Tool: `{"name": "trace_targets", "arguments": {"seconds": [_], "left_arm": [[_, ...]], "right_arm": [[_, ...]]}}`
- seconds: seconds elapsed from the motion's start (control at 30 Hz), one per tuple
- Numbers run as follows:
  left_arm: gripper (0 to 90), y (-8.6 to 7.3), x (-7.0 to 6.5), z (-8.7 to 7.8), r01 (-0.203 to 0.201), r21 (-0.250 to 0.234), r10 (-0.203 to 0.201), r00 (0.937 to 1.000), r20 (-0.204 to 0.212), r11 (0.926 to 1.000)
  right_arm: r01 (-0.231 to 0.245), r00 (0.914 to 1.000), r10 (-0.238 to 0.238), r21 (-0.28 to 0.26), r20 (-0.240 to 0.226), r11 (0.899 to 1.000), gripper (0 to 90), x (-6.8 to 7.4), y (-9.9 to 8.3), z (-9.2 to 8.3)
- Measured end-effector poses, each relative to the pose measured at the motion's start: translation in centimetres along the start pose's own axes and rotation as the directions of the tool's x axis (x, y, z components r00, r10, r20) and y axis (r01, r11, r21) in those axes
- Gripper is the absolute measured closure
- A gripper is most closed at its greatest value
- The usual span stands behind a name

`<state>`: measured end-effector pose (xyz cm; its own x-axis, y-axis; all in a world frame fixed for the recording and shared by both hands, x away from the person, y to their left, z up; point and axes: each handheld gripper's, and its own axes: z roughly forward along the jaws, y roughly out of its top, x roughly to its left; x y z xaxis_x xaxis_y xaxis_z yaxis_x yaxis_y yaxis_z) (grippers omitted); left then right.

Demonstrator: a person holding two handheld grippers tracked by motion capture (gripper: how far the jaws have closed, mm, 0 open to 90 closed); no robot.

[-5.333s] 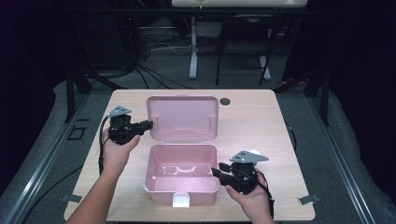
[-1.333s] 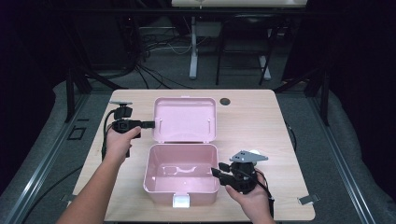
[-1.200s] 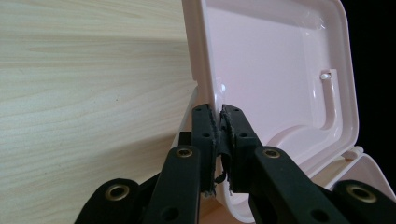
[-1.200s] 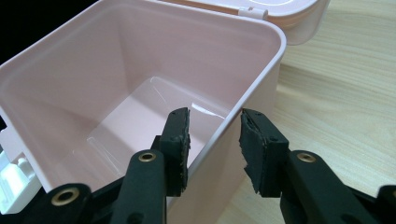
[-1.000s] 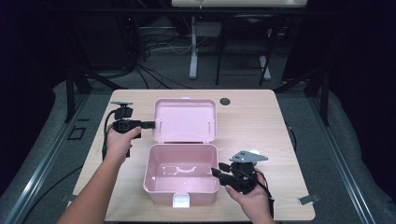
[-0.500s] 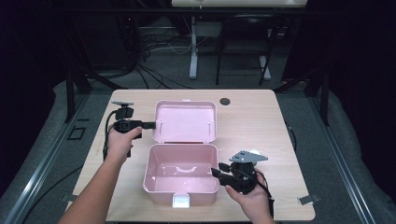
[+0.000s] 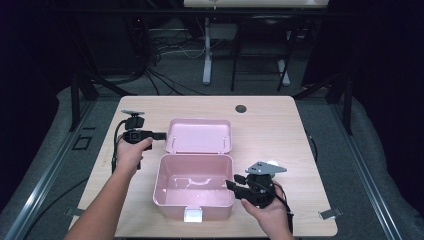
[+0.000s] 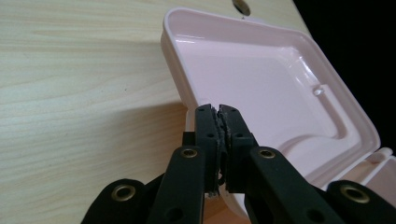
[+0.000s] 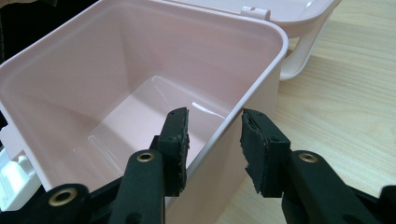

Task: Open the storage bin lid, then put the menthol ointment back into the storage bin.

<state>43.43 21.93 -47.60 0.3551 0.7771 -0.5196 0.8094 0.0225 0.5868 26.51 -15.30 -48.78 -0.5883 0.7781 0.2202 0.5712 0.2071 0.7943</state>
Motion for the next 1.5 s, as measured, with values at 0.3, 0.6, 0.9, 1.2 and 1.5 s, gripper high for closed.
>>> {"name": "trace_targets", "arguments": {"seconds": [0.3,0.6,0.9,1.2,1.5], "left_arm": [[87.5,-0.1,-0.1,0.0,0.004,-0.007,-0.004,1.0000,-0.002,1.0000],[87.2,-0.3,0.1,0.0,0.006,-0.013,-0.006,1.0000,0.006,0.9999],[77.7,-0.6,-0.4,-0.9,-0.014,-0.043,0.014,0.9999,-0.005,0.9990],[66.4,-1.8,-0.8,-2.6,-0.057,-0.085,0.057,0.9984,-0.005,0.9947],[62.2,-3.5,-0.6,-3.5,-0.087,-0.101,0.084,0.9960,-0.031,0.9911]], "right_arm": [[-0.001,1.0000,0.001,-0.001,0.001,1.000,61.8,0.0,0.0,0.0],[-0.003,1.0000,0.003,0.005,-0.002,1.000,61.8,0.0,0.0,0.0],[0.008,1.0000,-0.008,0.004,0.002,1.000,60.4,0.1,0.1,-0.1],[0.008,0.9997,-0.009,-0.046,-0.023,0.999,57.6,0.1,0.6,-1.0],[0.008,0.9999,-0.008,-0.080,-0.008,0.997,54.4,-0.5,0.9,-1.8]]}}
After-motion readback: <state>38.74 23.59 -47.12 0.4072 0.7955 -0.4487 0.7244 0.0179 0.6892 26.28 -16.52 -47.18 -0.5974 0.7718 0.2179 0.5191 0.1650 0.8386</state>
